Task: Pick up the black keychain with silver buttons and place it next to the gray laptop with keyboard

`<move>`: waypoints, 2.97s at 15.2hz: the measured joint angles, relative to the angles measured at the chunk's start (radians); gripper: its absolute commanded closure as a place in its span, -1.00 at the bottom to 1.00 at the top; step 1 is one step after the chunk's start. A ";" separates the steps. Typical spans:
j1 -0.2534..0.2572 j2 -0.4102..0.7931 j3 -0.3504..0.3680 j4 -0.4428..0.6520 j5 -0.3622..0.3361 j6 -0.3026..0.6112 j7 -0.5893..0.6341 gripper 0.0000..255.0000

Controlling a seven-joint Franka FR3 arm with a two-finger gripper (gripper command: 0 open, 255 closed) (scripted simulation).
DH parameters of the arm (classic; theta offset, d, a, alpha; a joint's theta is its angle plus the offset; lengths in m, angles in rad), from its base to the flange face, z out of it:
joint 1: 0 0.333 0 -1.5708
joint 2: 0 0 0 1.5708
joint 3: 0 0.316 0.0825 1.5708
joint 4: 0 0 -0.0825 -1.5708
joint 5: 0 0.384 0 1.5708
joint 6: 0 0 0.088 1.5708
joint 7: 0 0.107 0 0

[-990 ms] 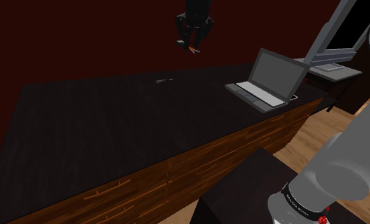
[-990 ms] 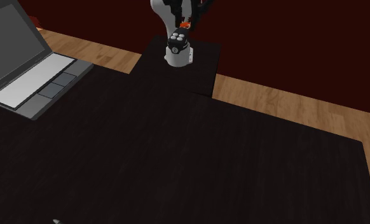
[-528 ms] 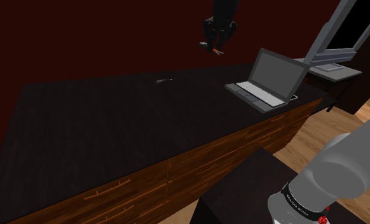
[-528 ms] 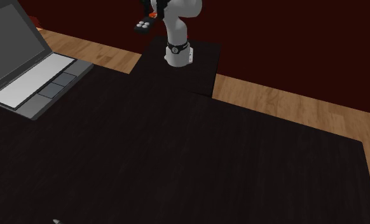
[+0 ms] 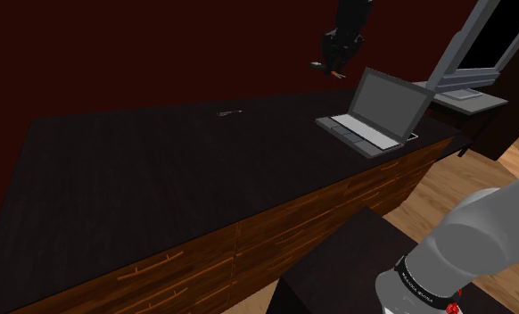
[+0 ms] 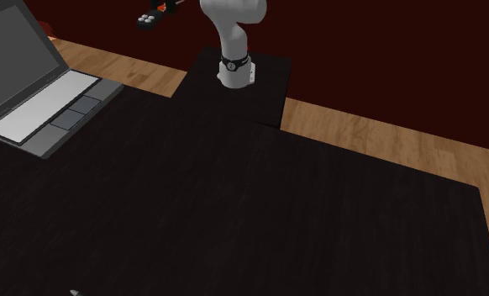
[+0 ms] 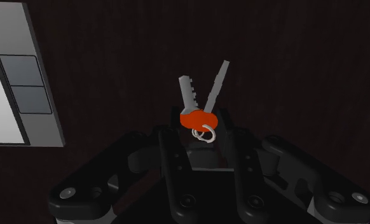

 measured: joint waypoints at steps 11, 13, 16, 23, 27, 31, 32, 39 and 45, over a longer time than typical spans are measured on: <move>-0.087 -0.063 -0.185 -0.050 -0.054 -0.009 -0.266 1.00; -0.102 -0.056 -0.220 -0.046 -0.064 -0.003 -0.314 1.00; -0.112 -0.065 -0.242 -0.067 -0.073 0.010 -0.345 1.00; -0.116 -0.090 -0.245 -0.180 -0.078 0.098 -0.344 1.00; -0.117 -0.100 -0.247 -0.244 -0.080 0.152 -0.343 1.00; -0.119 -0.111 -0.248 -0.308 -0.083 0.205 -0.340 1.00; -0.119 -0.109 -0.250 -0.320 -0.084 0.219 -0.342 1.00; -0.121 -0.112 -0.255 -0.415 -0.087 0.311 -0.340 1.00; -0.124 -0.106 -0.261 -0.492 -0.091 0.393 -0.340 1.00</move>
